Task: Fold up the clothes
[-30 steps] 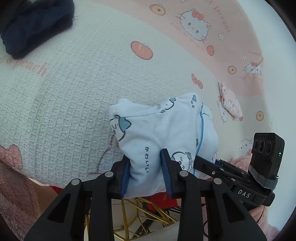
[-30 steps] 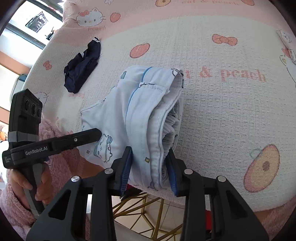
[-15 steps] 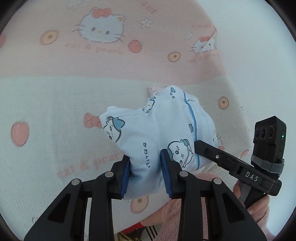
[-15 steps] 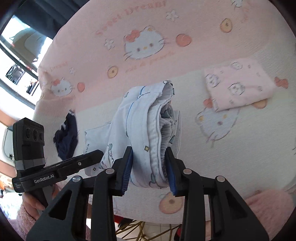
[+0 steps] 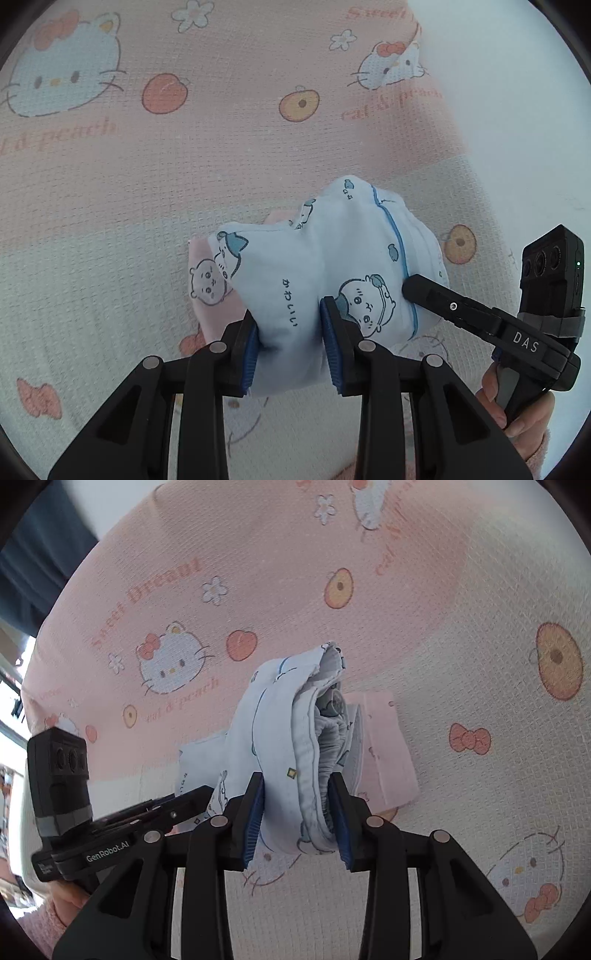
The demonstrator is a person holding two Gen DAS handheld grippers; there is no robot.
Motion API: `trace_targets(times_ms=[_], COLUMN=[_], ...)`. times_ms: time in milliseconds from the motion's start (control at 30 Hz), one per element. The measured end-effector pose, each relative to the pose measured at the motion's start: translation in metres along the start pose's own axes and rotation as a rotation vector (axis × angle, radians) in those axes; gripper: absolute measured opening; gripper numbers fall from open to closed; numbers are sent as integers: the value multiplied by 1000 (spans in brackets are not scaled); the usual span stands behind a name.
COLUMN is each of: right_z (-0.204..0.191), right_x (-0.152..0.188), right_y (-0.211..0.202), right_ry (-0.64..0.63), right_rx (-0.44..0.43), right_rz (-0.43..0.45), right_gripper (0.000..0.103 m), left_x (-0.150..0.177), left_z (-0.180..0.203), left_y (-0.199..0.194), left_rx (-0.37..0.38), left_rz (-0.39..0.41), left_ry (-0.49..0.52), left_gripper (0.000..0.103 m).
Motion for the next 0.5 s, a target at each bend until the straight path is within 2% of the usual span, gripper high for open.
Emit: trace_targets(times_ms=[67,133,200,233,300,400,433,467,500], right_z=[25,50,68,75,79,76,71,61,51], right_x=[-10,-11,-10,-9,-10,-10,-8,-5,-1], right_y=[28,59,68,69,47,7,-3,-3,5], right_ry=[44,77,140,163,149,112,90,48,-2], right_rx=[-8,11,-51,-79,-69,-33,-49,-83,-83], right_rz=[-19,-80,-100,-97,-13,136,166,154,115], right_gripper=[38,38,43,43,43,43,43,43,43], left_x=[2,11,19,19,18,20,21,23,24], left_z=[-8,-19,-26,-25,-25,-9,1,11,20], left_y=[22,49,52,42,22,-20,-17,-7,6], left_rx=[-43,-76,-71,-91,-131,-243,-183,-148,-148], left_rz=[-31,-132,-157,-122,-50,169,152,118,93], left_ry=[-5,-30,-40,-29,-5,30,60,96,143], left_gripper=[32,35,45,45,45,45,45,45,45])
Point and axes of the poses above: each gripper's, at about its wrist camera, not at the fingertips, and y roughly the way its jaws point, z to its right, x to its underside, the point moved 2 cm from there along y, roughly the way its jaws point, and after that the axes turned 3 degrees about y, right-handed, at the moved point
